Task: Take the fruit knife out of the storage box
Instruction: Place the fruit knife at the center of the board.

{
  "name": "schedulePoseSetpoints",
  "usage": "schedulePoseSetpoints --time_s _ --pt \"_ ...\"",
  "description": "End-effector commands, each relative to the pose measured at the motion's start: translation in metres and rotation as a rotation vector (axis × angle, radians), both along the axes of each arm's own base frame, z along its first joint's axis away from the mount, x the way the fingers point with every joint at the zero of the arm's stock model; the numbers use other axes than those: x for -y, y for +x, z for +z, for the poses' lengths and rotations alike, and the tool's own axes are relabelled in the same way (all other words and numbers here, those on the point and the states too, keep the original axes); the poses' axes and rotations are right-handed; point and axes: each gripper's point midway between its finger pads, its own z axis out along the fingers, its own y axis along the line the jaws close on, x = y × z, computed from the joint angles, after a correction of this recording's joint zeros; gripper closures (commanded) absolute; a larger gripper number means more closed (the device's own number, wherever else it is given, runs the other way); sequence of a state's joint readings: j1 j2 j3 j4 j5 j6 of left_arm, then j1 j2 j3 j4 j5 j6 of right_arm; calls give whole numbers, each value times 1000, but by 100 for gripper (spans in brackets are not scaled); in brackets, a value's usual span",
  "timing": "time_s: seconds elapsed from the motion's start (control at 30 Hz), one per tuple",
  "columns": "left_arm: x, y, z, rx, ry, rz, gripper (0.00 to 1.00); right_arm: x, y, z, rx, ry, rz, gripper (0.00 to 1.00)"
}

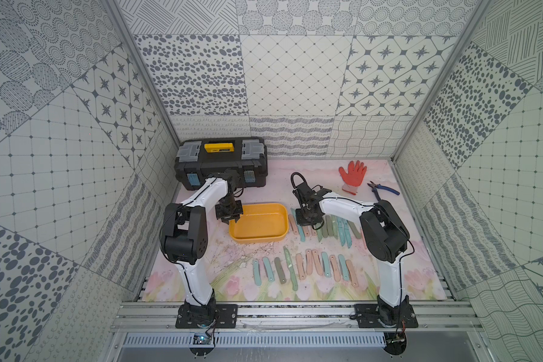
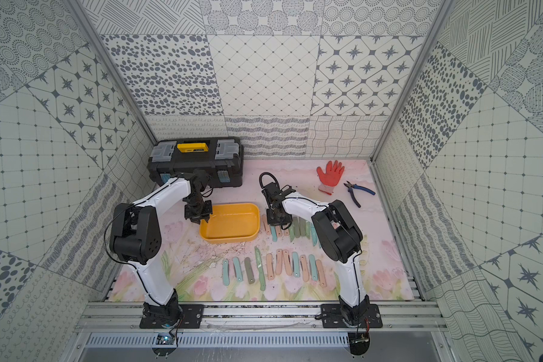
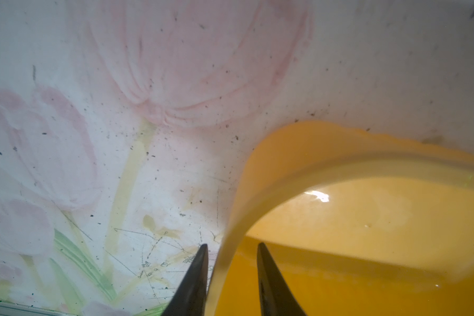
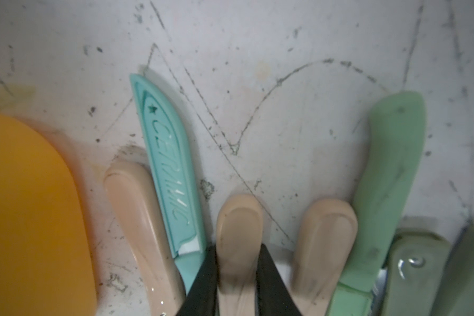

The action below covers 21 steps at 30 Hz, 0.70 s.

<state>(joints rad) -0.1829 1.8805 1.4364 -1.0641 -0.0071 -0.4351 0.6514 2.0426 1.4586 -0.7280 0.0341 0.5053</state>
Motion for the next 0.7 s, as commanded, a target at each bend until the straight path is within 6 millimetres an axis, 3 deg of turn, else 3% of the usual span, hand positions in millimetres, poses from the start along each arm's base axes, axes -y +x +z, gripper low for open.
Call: schedulePoseSetpoints --time_s 0.0,0.67 --pt "0 -5 3 -8 1 1 70 3 0 -6 -3 -22 -9 76" --pt "0 -6 2 -13 2 0 70 10 10 -5 9 -44 -27 74"
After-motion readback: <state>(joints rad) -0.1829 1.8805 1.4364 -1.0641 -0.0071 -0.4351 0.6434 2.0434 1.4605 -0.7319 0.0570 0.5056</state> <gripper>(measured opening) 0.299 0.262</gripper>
